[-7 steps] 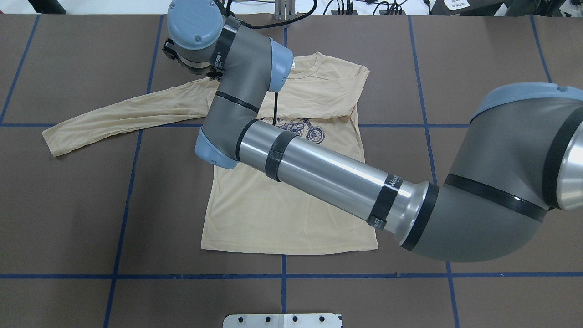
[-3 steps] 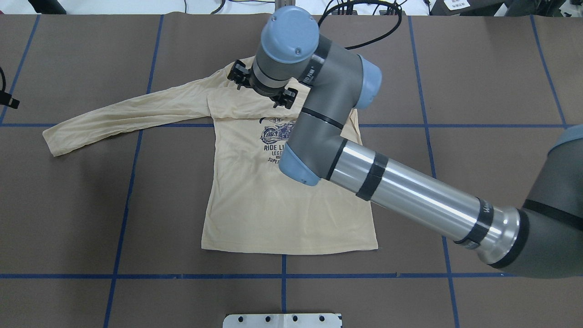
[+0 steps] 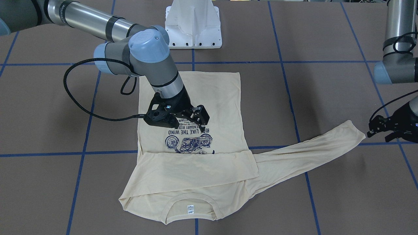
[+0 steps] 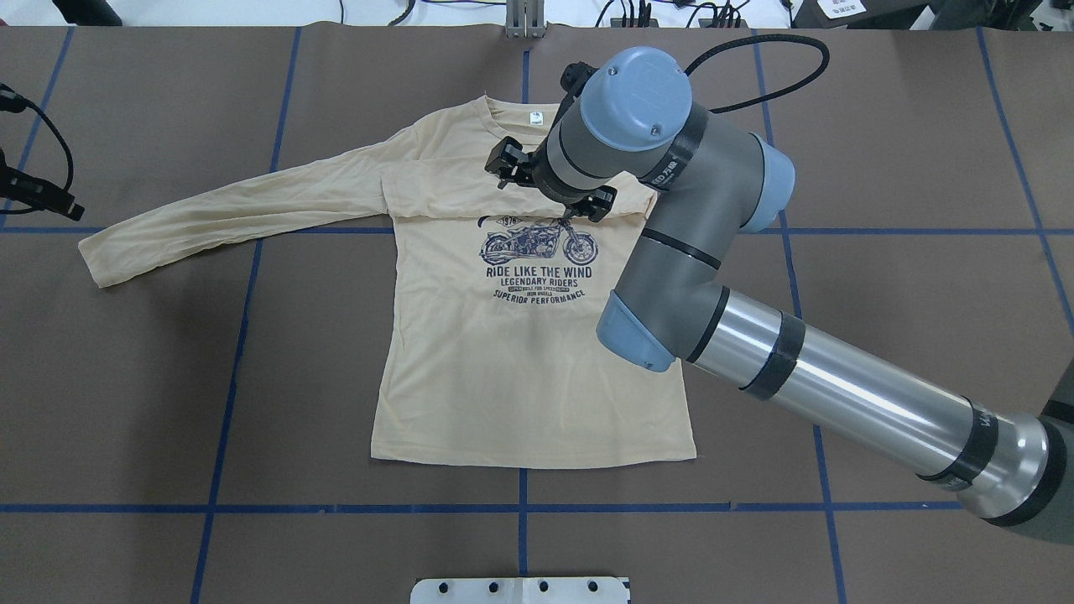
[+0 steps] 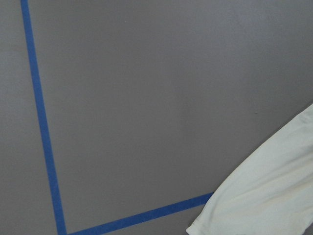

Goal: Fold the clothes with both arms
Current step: 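Lay the sleeve across the chest and release it with the right gripper, then fold the other sleeve across the chest with the left gripper while the right arm withdraws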

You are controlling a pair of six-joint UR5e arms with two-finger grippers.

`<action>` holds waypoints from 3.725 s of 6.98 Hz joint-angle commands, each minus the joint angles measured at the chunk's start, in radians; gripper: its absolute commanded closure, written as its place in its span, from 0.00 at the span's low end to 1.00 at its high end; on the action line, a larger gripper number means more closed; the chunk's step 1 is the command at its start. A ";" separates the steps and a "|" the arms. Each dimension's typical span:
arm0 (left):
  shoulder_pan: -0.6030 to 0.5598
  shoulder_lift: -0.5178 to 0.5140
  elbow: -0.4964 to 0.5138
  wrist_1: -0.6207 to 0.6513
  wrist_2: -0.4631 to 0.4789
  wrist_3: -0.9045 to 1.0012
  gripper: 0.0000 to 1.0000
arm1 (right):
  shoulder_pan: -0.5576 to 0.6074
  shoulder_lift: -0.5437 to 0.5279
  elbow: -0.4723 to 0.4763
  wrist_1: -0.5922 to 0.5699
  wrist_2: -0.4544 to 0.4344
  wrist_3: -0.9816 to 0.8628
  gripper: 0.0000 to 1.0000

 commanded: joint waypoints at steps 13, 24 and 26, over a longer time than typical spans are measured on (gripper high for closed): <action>0.054 -0.026 0.107 0.000 -0.038 0.004 0.65 | 0.004 -0.086 0.088 -0.011 -0.004 -0.005 0.00; 0.390 -0.807 0.062 0.081 0.107 -1.175 1.00 | 0.329 -0.678 0.322 0.026 0.204 -0.587 0.00; 0.459 -0.925 0.212 -0.005 0.248 -1.242 1.00 | 0.331 -0.718 0.316 0.059 0.203 -0.588 0.00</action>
